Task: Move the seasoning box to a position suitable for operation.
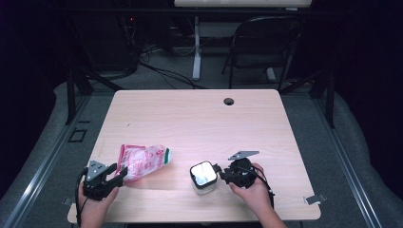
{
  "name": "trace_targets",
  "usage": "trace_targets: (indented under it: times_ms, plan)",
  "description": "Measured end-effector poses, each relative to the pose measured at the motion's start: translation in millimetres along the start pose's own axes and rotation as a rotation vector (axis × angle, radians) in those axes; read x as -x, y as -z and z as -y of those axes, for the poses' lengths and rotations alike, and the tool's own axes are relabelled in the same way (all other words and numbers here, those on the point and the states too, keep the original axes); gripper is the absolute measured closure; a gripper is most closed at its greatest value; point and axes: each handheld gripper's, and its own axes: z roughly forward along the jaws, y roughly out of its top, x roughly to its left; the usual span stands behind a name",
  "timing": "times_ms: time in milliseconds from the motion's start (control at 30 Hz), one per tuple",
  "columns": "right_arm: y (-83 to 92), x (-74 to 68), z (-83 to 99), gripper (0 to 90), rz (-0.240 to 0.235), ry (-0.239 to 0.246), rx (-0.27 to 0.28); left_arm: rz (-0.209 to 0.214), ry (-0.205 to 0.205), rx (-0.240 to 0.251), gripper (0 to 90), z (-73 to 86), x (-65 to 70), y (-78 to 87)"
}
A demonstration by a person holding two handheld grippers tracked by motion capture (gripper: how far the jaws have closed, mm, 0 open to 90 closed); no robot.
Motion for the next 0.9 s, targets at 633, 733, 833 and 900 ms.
trace_targets:
  times_ms: [633,733,833,900]
  plan:
    - [23.3,5.3,-8.0,60.6,0.017,-0.039,-0.004,0.105,-0.022,-0.025,55.0,-16.2,22.5,-3.3]
    - [24.9,4.6,-10.2,60.6,0.019,-0.030,-0.001,0.114,-0.036,-0.035,56.9,-18.0,25.1,-4.6]
    - [26.4,2.8,-13.9,59.1,0.003,-0.011,-0.001,0.125,-0.046,-0.046,56.9,-20.9,28.9,-6.4]
    - [26.7,1.0,-16.0,59.9,0.001,0.014,-0.002,0.128,-0.054,-0.047,56.2,-22.5,30.7,-8.1]
